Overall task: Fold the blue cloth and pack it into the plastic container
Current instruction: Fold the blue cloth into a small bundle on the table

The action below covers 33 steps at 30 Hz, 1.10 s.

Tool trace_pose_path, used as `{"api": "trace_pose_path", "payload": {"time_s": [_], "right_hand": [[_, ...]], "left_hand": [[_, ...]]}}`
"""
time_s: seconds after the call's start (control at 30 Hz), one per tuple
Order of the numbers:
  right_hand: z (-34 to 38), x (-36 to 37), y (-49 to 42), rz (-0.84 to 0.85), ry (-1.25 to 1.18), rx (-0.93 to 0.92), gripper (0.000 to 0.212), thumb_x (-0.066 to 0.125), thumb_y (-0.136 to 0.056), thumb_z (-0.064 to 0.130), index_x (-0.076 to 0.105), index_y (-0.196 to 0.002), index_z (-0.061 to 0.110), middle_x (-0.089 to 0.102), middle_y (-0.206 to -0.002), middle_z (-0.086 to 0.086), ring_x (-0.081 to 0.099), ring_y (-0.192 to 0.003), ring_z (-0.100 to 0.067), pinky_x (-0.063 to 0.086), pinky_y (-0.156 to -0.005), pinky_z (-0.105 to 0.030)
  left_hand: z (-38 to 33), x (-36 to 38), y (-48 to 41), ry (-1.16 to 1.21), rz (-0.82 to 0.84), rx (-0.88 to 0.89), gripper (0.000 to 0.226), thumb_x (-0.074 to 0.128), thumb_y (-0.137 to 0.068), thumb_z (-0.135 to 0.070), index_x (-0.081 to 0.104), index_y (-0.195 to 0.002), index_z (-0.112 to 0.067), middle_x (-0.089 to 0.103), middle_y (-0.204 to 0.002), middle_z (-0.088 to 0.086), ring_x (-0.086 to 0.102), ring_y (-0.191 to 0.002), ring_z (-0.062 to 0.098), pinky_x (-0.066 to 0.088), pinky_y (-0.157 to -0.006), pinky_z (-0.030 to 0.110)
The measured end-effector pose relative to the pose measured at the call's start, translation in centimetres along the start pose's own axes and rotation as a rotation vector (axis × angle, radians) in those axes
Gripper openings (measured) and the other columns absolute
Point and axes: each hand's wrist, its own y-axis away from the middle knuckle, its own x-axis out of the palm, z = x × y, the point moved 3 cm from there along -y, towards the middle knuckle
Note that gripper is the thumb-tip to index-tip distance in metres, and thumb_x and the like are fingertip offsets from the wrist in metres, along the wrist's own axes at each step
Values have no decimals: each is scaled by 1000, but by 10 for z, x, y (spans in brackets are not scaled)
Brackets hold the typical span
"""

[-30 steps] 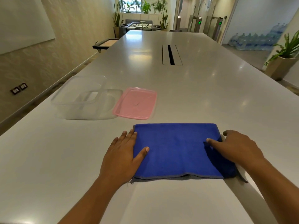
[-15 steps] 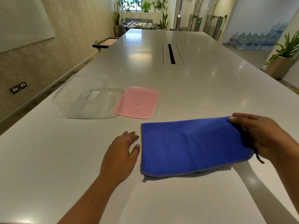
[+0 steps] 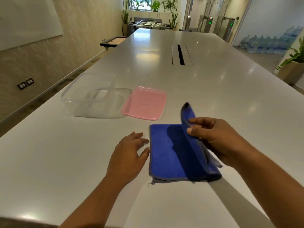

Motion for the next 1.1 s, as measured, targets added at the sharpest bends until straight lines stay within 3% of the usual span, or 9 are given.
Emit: {"api": "trace_pose_path", "payload": {"time_s": [0.23, 0.5, 0.87, 1.1], "right_hand": [[-21, 42, -15, 75, 197, -20, 42, 76, -81, 13, 64, -122, 15, 78, -81, 4, 75, -76, -9, 54, -66, -18], [-24, 61, -22, 43, 283, -41, 49, 76, -82, 14, 61, -128, 11, 78, -82, 4, 74, -78, -8, 57, -83, -29], [-30, 73, -25, 32, 362, -65, 48, 75, -82, 19, 60, -128, 14, 77, -86, 5, 71, -74, 0, 51, -63, -15], [-37, 75, -29, 79, 290, -28, 19, 66, -90, 17, 69, -110, 18, 77, -84, 2, 73, -78, -6, 59, -70, -19]], "left_hand": [[1, 2, -1, -43, 19, 17, 33, 56, -92, -41, 63, -123, -33, 51, -143, -9, 36, -137, 11, 36, -110, 37], [3, 3, 0, -19, 18, 21, 32, 57, -91, -40, 63, -122, -34, 51, -142, -9, 34, -138, 10, 39, -108, 41], [5, 6, -2, -24, 22, 15, 33, 56, -90, -42, 63, -122, -35, 51, -141, -11, 34, -138, 8, 41, -106, 41], [4, 5, -2, -86, 4, 23, 34, 54, -89, -46, 62, -120, -37, 52, -140, -12, 35, -136, 8, 34, -108, 34]]}}
